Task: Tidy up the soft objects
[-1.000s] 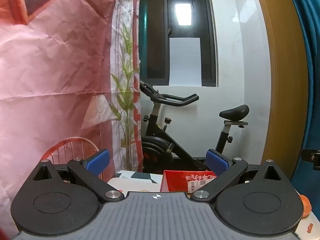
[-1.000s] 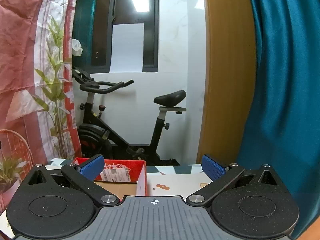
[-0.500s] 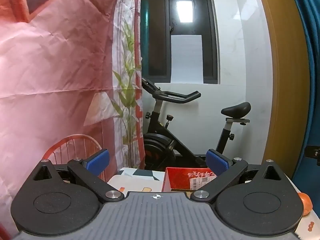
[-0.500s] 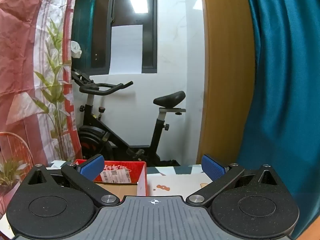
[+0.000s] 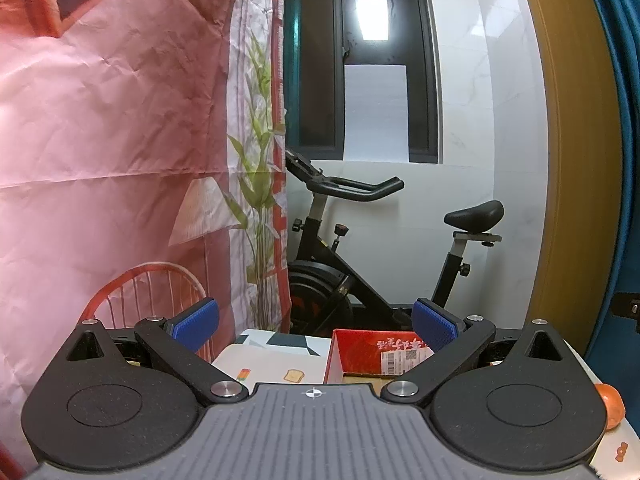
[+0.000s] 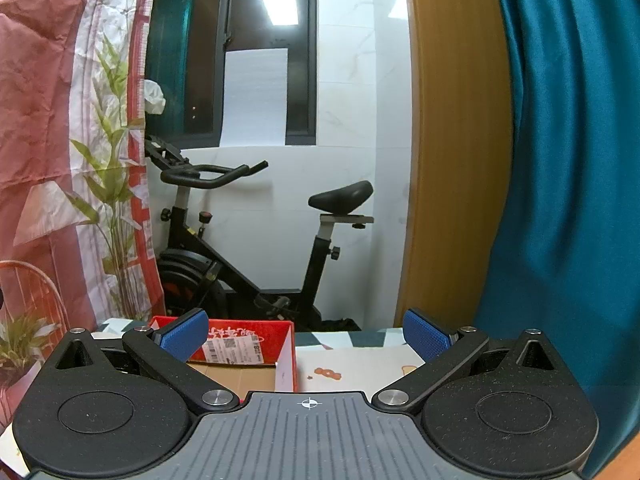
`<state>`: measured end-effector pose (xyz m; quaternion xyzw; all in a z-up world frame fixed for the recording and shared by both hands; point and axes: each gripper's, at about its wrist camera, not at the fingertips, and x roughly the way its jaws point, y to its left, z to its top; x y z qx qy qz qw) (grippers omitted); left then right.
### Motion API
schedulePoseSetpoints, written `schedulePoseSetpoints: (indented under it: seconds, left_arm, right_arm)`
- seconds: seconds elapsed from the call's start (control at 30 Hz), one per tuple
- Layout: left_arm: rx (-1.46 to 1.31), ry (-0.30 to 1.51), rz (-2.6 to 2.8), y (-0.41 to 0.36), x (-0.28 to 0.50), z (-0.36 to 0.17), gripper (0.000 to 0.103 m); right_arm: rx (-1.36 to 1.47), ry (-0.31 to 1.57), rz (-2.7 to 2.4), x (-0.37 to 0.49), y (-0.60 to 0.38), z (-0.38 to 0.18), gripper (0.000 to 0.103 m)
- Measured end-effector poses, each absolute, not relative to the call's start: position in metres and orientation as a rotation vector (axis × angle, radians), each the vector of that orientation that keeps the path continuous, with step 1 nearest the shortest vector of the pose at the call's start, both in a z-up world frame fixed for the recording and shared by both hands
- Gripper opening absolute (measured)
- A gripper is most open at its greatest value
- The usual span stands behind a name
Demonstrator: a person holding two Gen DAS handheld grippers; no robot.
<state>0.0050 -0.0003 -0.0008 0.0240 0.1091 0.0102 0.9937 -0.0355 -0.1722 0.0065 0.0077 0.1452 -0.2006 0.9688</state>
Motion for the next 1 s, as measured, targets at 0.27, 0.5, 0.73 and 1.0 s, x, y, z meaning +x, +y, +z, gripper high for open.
schedulePoseSetpoints:
  seconds: [0.27, 0.5, 0.73, 1.0]
  left_arm:
    - [0.049, 0.222, 0.019, 0.0019, 0.0044, -0.0014, 0.103]
    - [0.05, 0.226, 0.017, 0.0046, 0.0047, -0.0021, 0.103]
    - [0.052, 0.231, 0.018, 0.0053, 0.005, -0.0042, 0.103]
    - [0.055, 0.235, 0.02, 0.005, 0.0061, -0.0041, 0.103]
  right_arm:
    - [0.018, 0.293, -0.405, -0.0359, -0.1721, 0.0058, 0.103]
    - [0.02, 0.294, -0.404, -0.0355, -0.1729, 0.0053, 0.103]
    - [0.02, 0.295, -0.405, -0.0356, -0.1723, 0.0052, 0.103]
    - [0.021, 0.295, -0.405, -0.0358, -0.1721, 0.0055, 0.103]
